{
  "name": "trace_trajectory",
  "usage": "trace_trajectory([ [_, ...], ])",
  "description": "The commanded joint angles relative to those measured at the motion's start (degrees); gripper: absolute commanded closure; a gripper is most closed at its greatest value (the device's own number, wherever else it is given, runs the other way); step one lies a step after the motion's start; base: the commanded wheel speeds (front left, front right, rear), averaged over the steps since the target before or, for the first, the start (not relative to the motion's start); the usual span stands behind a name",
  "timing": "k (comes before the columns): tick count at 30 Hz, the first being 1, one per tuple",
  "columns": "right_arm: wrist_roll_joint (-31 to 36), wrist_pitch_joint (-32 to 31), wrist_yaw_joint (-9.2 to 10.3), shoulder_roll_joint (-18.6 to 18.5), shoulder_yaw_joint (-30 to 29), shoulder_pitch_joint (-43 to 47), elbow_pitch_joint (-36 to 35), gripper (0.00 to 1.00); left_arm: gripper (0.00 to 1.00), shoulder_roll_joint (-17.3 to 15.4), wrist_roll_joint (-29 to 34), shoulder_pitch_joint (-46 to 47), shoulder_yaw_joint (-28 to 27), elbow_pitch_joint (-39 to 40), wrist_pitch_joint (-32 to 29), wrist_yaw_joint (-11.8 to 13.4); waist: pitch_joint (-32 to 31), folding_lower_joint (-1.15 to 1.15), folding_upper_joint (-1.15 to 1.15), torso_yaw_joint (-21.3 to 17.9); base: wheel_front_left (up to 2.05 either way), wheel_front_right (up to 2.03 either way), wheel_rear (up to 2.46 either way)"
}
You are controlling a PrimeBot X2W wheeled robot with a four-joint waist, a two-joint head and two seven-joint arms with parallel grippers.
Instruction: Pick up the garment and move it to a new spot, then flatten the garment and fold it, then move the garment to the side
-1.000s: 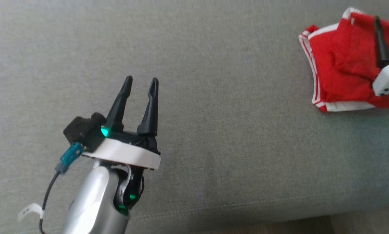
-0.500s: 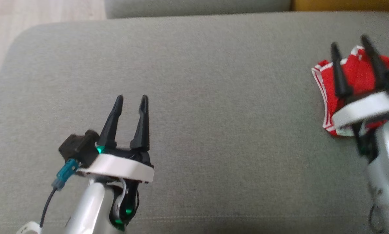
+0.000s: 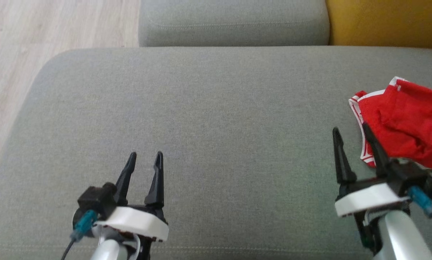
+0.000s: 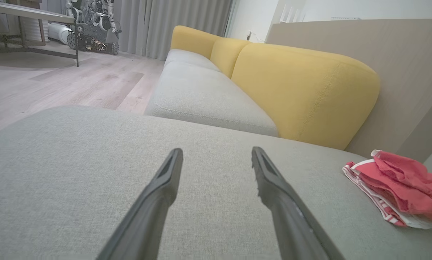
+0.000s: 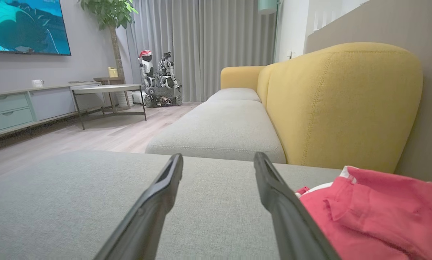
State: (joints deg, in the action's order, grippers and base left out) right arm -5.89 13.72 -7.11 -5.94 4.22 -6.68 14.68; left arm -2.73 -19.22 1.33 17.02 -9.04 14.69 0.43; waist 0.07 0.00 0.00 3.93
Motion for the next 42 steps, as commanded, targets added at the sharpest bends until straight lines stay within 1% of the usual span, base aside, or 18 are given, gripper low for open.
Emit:
trace_trajectory([
  [1,0.5,0.7,-0.37,0.3,0.8,-1.2,-2.5,0.0,0.0,-0.1,0.6,1.9,-2.4,1.7,0.3,-0.1,-0.2,0.0,0.0,-0.1,0.0,0.0,0.0],
  [9,3.0,1.2,-0.37,2.0,-0.3,2.5,-4.0,0.0,0.0,-0.1,3.4,0.6,-3.9,4.4,0.3,2.1,-1.0,0.0,0.0,-0.3,0.0,0.0,0.0],
  [14,3.8,1.3,-0.37,2.4,-1.0,3.1,-4.5,0.0,0.0,-0.1,5.5,0.5,-3.8,5.9,0.3,2.4,-1.1,0.0,0.0,-0.3,0.0,0.0,0.0],
  [19,3.9,1.3,-0.37,2.7,-1.5,3.3,-5.2,0.0,0.0,-0.1,5.3,0.0,-4.5,6.7,0.3,3.1,-1.2,0.0,0.0,-0.3,0.0,0.0,0.0],
  [30,3.8,1.3,-0.37,2.9,-1.8,3.6,-5.1,0.0,0.0,-0.1,4.0,-0.7,-5.5,8.5,0.3,1.0,-1.4,0.0,0.0,0.0,0.0,0.0,0.0],
  [42,3.7,1.3,-0.37,3.0,-1.3,3.3,-5.1,0.0,0.0,-0.1,2.4,-1.0,-6.2,8.3,0.3,0.6,-1.3,0.0,0.0,0.3,0.0,0.0,0.0],
])
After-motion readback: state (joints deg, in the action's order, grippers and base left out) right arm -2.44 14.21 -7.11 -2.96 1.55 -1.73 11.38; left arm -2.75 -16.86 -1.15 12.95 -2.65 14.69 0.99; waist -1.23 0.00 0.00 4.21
